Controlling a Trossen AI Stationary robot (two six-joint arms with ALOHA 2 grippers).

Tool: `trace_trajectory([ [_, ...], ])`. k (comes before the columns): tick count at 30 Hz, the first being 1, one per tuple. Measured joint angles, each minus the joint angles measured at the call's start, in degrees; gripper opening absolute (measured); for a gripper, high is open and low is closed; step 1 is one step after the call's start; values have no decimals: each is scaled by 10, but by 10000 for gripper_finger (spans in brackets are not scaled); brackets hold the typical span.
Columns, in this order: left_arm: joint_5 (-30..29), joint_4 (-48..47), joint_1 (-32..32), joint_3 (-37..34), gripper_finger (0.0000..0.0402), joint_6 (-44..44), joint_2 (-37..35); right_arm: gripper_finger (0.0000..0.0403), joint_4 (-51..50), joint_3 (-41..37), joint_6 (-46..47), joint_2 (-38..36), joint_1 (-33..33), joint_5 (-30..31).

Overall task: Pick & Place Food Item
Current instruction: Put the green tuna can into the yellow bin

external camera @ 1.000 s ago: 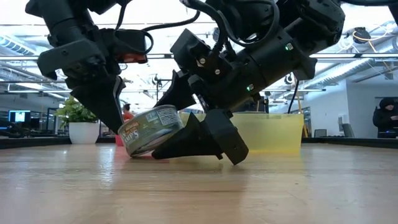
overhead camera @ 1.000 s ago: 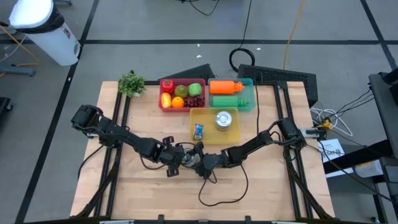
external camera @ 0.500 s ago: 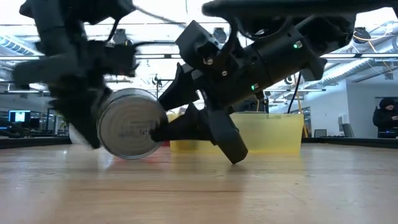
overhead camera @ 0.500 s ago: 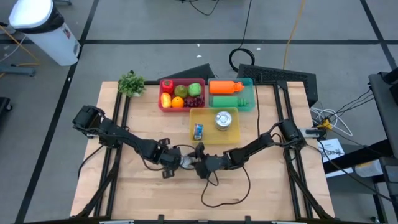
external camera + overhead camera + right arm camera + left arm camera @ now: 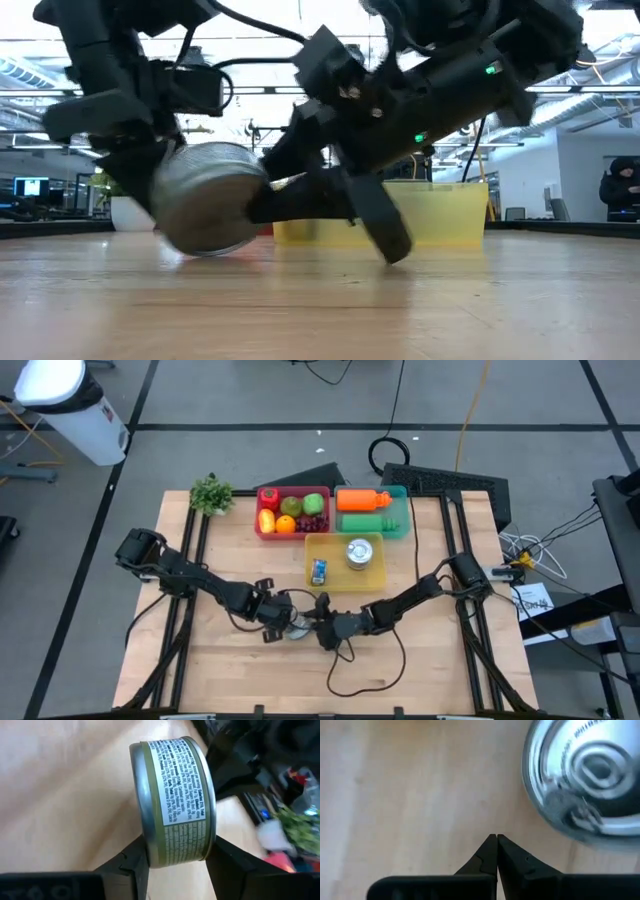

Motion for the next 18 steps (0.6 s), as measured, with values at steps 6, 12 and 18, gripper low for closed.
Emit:
trace_trajectory([
  [6,-81,0,3,1,6,-8,-37,146,-58,-13,-18,-63,12,51],
  [12,-89,112,-6,-43,19,39,-87,146,-67,-52,1,-160,31,84],
  [18,-61,332,10,-159,4,75,-129,146,-47,-114,6,-269,49,165],
])
